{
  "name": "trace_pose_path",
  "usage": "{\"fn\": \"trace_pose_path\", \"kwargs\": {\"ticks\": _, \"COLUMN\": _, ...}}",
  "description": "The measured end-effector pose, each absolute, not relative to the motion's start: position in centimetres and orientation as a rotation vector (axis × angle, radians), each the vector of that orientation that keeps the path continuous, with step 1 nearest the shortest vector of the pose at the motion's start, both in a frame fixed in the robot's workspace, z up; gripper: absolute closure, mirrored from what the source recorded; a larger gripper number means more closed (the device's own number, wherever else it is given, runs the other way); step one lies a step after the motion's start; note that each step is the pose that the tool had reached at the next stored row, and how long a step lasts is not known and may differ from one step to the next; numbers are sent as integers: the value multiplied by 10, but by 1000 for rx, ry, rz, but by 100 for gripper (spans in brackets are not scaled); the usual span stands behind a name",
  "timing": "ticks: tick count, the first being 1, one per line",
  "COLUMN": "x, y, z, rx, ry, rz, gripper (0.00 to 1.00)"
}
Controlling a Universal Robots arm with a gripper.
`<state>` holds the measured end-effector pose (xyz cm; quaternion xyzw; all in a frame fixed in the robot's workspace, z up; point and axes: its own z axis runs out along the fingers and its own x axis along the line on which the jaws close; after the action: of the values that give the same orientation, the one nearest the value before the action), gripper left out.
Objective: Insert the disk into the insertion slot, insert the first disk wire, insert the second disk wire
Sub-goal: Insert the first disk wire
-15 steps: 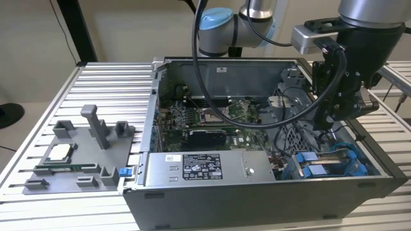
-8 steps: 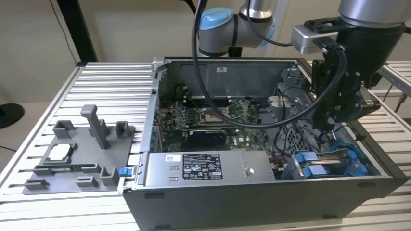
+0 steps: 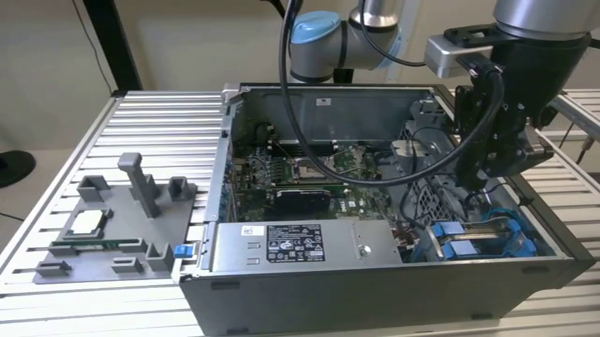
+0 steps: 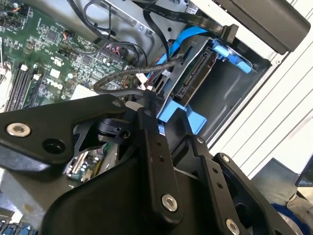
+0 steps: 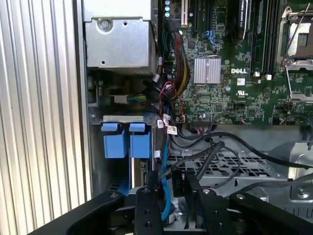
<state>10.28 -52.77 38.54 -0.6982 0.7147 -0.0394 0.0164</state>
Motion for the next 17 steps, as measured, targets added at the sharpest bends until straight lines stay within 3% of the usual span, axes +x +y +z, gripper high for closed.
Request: {"fn": "trace_pose_path", "kwargs": {"ticks": 17, "x": 105, "y": -525, "z": 384, "rx": -2169, "ry": 2220, "rz": -119, "gripper": 0}}
